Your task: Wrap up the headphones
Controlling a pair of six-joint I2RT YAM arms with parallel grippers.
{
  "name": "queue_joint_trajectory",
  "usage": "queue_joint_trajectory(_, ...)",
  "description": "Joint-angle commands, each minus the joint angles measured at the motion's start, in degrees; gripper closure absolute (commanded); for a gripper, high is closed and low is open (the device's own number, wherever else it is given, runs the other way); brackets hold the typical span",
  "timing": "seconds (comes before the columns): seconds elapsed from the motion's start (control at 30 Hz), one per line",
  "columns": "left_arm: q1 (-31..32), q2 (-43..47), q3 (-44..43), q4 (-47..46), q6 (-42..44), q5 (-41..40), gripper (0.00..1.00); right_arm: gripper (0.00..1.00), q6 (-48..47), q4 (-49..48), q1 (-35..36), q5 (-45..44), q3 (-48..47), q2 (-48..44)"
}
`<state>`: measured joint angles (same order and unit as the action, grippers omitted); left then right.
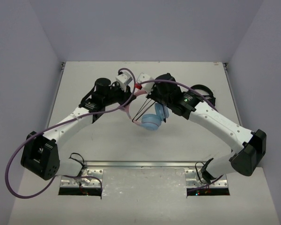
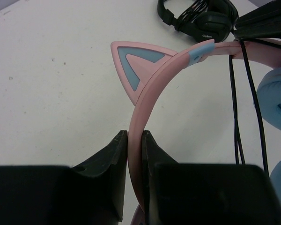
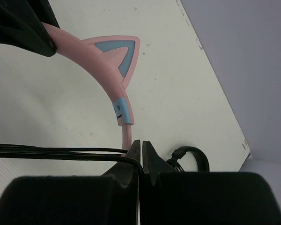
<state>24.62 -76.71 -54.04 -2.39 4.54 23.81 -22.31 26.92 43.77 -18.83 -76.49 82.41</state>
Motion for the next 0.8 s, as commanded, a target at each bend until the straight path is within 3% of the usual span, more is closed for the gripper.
queue_joint_trajectory(0.0,1.22,3.66,-1.86,-1.3,3.29,6.68,1.0,0.98,-0.46,-8.55,-3.34,-4.55,1.07,-3.48)
queue_joint_trajectory(0.17,1.31,6.47,-0.81,-2.96,2.5,4.23,1.0,0.9,2.35,-9.6,-5.26,-0.08,4.49,-4.63)
queue_joint_trajectory(0.33,1.31,9.11,0.6,-5.25,2.5,2.38,1.0,0.91,9.1,-10.57,-11.15,8.88,7.14,-5.86)
queue_joint_trajectory(0.5,1.22,11.14,1.22,-6.66,3.46,1.59,1.0,0.91,11.58,-10.13,-12.66,15.48,7.58,-6.12)
queue_joint_trajectory(0.77,0.25,9.48,-0.54,-5.43,5.56,7.38,1.0,0.85,16.06,-13.9,-13.44,18.57,13.2,-6.91)
